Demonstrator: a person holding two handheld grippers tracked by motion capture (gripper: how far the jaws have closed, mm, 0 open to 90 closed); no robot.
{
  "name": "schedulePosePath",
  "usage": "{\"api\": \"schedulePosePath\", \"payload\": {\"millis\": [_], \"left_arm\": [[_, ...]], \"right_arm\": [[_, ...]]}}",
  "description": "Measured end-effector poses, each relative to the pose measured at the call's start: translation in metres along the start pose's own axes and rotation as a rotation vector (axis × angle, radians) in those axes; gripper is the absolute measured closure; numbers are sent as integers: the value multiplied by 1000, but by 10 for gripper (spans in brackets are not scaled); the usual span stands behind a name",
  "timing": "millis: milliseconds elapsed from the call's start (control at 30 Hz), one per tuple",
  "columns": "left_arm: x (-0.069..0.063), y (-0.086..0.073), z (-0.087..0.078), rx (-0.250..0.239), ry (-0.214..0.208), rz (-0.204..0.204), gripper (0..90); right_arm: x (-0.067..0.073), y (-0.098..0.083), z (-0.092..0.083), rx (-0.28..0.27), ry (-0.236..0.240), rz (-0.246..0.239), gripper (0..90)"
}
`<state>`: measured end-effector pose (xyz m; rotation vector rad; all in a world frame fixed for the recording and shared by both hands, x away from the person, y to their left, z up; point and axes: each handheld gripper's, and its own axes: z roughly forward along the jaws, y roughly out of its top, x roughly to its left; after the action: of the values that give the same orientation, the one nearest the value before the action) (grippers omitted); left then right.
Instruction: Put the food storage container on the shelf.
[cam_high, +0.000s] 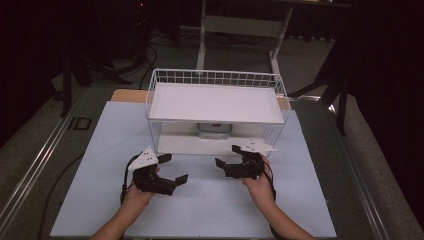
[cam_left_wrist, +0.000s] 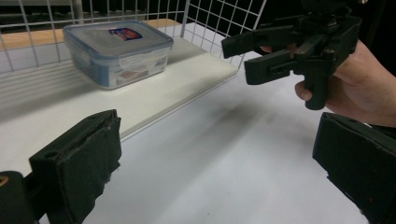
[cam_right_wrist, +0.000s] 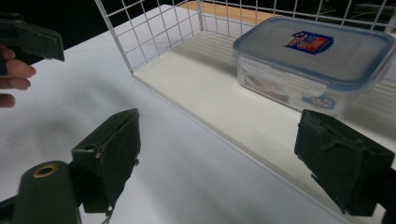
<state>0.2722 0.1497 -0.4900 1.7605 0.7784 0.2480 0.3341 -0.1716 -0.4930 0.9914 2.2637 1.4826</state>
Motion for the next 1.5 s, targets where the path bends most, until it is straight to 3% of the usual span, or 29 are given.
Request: {"api": "schedulePosePath", "payload": {"millis": [167,333,433,600,833,1000,1167,1500], "left_arm": [[0,-1,-11,5,18,44,22],[-1,-3,-22,24,-7,61,22],[-2,-6,-27,31,-16,60,22],[-4,-12,-34,39,-31,65,22],[-8,-17,-41,50,-62,78,21],[-12,-21,-45,49,-72,75,21],[-13,-28,-48,49,-76,76,21],[-16,-37,-52,11,-83,83,22]], "right_arm": [[3,-5,-10,-6,17,5,143],[6,-9,-26,-29,30,12,144],[7,-9,-37,-35,44,12,144],[11,-13,-54,-28,54,-36,145],[10,-24,-74,-13,99,-25,150],[9,-31,-86,-7,91,-64,153],[5,-38,-99,-6,105,-54,152],[6,-49,-118,-16,100,-85,152]]}}
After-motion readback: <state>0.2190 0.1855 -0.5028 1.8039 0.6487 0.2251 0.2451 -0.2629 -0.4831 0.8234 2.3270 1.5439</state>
